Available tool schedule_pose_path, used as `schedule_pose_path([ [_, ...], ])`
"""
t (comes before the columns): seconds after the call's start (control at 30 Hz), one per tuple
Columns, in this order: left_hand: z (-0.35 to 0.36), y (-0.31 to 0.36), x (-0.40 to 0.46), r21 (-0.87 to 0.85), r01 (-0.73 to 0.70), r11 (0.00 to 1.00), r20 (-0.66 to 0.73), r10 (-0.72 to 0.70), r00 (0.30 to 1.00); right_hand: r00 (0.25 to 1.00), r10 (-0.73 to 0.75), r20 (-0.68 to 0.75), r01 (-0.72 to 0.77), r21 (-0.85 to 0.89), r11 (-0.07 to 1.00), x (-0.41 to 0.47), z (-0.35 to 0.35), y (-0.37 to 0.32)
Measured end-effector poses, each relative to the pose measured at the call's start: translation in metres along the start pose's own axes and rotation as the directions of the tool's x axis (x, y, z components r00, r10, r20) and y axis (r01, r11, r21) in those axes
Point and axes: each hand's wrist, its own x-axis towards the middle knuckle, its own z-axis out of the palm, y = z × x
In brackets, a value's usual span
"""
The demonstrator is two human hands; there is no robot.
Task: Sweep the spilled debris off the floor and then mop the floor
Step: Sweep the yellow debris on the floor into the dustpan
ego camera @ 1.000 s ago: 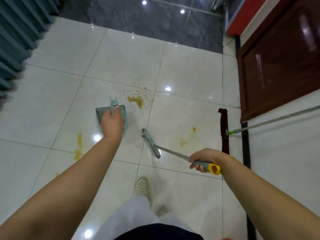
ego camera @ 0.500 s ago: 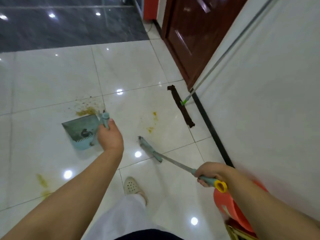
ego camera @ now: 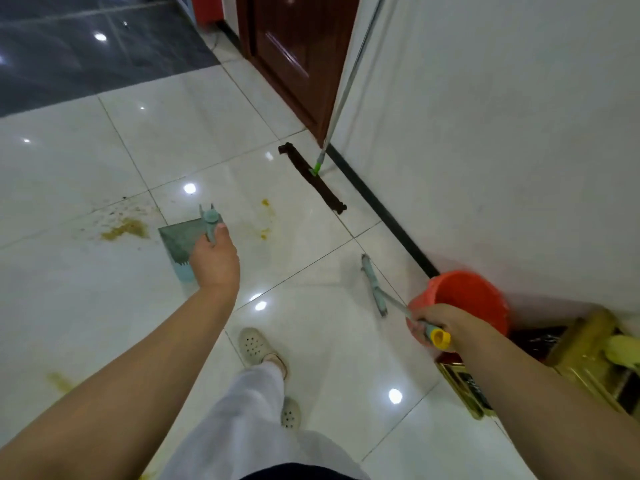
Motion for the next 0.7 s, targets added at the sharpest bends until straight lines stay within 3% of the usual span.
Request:
schedule_pose_path([
  [0.23,-0.010,-0.016,-0.024,-0.008,0.034,0.999,0.091,-0.033,0.995,1.000,-0.011,-0.012,0.013,0.274,0.961,0.023,-0.007,0.034],
  [0.4,-0.017,-0.021,-0.019,-0.019,0.053,0.998,0.134,-0.050,0.990,0.998,0.038,0.041,-0.048,0.275,0.960,0.042,0.031,0.041],
  [0.7,-0.044,-0.001,0.021,-0.038,0.072,0.997,0.122,-0.067,0.990,0.974,0.150,0.168,-0.181,0.188,0.965,0.012,0.172,0.068],
])
